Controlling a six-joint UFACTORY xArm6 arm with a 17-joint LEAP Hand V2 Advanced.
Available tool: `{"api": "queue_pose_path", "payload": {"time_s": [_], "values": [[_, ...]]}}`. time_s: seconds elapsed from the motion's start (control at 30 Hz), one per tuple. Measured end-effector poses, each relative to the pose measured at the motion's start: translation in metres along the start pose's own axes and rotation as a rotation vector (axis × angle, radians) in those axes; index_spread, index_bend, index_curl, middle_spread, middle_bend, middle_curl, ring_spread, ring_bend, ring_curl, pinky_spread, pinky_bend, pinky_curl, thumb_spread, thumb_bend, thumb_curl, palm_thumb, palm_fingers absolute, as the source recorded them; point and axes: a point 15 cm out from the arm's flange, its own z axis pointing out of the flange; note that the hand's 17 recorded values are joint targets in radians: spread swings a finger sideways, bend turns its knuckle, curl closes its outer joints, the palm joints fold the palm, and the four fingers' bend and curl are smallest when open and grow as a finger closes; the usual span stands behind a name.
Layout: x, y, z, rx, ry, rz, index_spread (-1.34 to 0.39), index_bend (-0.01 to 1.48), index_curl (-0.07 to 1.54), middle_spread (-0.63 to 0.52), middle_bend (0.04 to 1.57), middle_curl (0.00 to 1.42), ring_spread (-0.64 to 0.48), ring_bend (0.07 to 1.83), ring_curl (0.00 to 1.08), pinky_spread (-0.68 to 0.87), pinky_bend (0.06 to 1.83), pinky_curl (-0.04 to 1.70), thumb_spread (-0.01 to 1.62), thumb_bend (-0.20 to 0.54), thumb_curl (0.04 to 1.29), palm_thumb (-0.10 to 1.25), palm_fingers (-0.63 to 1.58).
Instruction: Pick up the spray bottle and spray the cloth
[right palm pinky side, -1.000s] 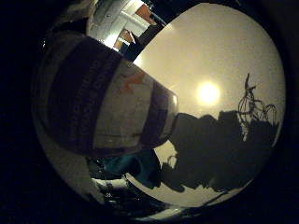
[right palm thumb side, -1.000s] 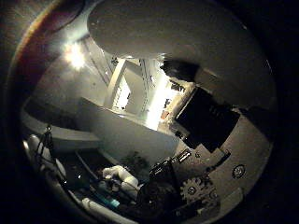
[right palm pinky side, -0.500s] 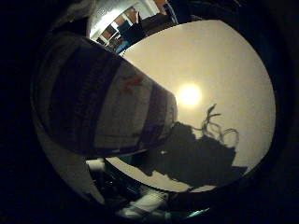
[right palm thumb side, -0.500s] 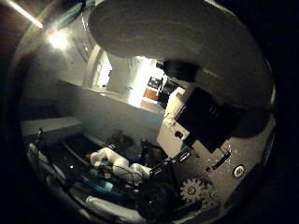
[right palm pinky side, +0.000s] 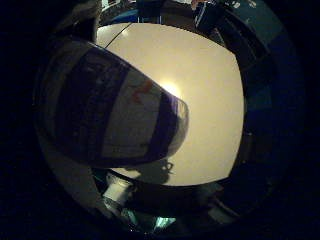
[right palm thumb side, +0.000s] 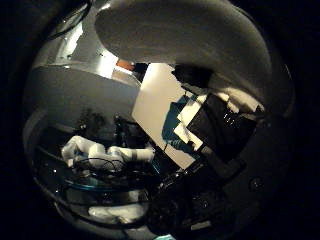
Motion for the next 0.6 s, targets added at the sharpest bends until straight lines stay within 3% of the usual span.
{"api": "queue_pose_path", "payload": {"time_s": [0.4, 0.6], "values": [[-0.037, -0.015, 0.016, -0.249, 0.397, -0.16, -0.17, 1.23, 0.76, -0.14, 1.35, 0.81, -0.23, 1.33, 0.83, -0.23, 1.05, 1.27, 1.08, -0.014, 0.42, 1.06, 1.12], [-0.062, -0.01, 0.032, -0.339, 0.487, -0.204, -0.17, 1.23, 0.76, -0.14, 1.35, 0.81, -0.23, 1.34, 0.82, -0.22, 1.06, 1.27, 1.08, -0.016, 0.42, 1.05, 1.12]]}}
